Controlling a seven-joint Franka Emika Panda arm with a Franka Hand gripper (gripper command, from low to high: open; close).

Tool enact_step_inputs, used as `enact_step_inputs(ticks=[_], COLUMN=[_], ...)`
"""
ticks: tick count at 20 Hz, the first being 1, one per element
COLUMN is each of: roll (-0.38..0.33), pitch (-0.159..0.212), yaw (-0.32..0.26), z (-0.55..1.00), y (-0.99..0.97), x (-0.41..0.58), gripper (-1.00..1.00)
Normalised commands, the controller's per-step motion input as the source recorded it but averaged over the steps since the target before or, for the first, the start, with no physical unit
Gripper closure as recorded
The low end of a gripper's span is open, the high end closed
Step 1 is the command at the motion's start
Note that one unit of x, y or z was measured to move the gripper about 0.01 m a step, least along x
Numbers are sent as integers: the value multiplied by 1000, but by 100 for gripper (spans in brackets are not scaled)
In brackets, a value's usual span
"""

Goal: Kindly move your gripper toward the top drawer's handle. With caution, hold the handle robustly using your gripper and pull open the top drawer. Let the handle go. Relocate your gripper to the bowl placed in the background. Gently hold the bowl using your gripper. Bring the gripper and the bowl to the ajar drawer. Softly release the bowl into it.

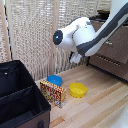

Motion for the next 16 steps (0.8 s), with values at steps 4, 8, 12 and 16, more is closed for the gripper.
enact_step_inputs(ticks=[4,8,12,16], roll=[375,375,375,359], pitch=[29,11,0,0], yaw=[-202,-197,-183,-155], z=[0,0,0,0], y=[158,161,170,166], x=[197,219,270,374], gripper=[-100,-100,-100,-100])
